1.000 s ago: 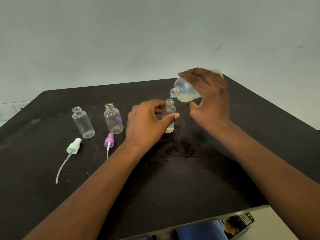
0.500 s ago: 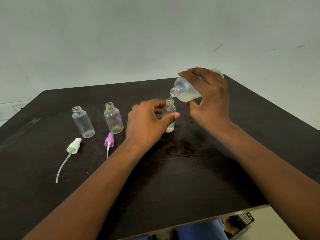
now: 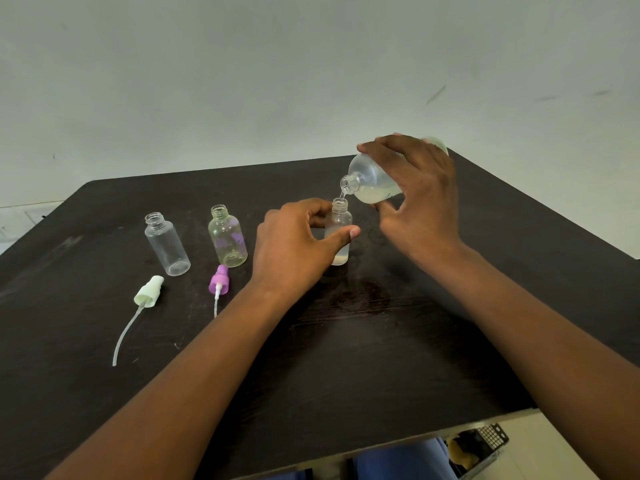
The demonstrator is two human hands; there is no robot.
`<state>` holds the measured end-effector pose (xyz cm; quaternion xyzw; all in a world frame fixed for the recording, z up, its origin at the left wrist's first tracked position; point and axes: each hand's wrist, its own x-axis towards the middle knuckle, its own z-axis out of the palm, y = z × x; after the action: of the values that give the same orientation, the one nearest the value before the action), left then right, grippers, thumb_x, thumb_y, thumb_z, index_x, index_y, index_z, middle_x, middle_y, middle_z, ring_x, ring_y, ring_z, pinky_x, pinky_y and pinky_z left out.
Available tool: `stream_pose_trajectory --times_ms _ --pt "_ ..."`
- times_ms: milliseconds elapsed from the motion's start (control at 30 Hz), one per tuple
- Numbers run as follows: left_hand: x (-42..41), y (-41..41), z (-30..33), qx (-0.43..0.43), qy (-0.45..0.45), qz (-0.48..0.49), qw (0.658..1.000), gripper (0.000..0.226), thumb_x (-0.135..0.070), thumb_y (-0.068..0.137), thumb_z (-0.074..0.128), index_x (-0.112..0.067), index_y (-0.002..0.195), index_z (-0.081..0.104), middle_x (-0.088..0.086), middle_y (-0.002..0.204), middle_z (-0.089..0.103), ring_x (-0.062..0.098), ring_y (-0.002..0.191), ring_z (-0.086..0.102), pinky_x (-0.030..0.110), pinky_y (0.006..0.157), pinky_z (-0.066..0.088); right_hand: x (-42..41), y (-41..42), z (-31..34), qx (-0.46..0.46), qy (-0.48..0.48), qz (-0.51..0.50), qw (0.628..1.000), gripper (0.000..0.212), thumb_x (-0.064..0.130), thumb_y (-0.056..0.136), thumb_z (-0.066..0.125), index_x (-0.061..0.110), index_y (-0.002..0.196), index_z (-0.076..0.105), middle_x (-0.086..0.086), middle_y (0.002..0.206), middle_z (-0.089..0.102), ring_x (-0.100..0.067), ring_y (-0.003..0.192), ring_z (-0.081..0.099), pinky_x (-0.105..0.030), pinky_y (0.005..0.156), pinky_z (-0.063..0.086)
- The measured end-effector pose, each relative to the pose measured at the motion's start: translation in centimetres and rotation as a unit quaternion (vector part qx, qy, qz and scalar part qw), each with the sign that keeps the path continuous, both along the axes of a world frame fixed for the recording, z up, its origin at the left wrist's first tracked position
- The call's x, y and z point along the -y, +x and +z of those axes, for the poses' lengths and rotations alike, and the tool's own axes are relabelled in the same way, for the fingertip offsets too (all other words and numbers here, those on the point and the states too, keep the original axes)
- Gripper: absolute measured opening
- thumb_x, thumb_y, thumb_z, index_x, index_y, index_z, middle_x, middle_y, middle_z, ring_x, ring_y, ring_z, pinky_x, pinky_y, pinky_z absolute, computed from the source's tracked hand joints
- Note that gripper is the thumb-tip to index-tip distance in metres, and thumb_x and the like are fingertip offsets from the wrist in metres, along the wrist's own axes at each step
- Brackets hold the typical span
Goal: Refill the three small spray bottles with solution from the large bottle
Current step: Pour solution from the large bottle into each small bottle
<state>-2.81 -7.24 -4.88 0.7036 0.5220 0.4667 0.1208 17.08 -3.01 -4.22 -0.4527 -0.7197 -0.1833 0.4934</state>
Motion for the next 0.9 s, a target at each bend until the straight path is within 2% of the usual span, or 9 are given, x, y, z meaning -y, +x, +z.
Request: stream_pose_trajectory --times_ms 567,700,900 --pt "-0.02 0.02 -0.06 0.002 0.001 0.004 1.0 0.047 -0.054 0.082 0.086 -0.026 0.118 0.08 -0.016 0.105 0.08 -0.007 0.097 0.072 0.033 0.091 0.063 0.15 -0.1 0.07 -0.004 -0.011 -0.003 1.0 0.078 -0.004 0.068 0.079 0.025 0.139 0.068 0.001 0.139 0.065 -0.025 0.132 0.059 -0.039 0.116 0.036" --pt "0.04 0.05 -0.04 0.003 0.002 0.007 1.0 0.049 -0.053 0.082 0.086 -0.024 0.12 0.08 -0.014 0.106 0.08 -0.006 0.098 0.072 0.032 0.092 0.062 0.13 -0.12 0.01 -0.005 -0.003 -0.002 1.0 0.076 -0.003 0.069 0.08 0.024 0.139 0.068 0.0 0.139 0.066 -0.026 0.132 0.059 -0.044 0.116 0.039" --pt "0.02 0.03 -0.04 0.003 0.002 0.006 1.0 0.048 -0.053 0.082 0.087 -0.024 0.12 0.08 -0.014 0.106 0.08 -0.006 0.097 0.072 0.031 0.092 0.063 0.03 -0.04 -0.02 -0.003 0.002 -0.004 1.0 0.074 -0.001 0.07 0.08 0.024 0.139 0.069 0.0 0.139 0.066 -0.025 0.132 0.059 -0.044 0.116 0.039"
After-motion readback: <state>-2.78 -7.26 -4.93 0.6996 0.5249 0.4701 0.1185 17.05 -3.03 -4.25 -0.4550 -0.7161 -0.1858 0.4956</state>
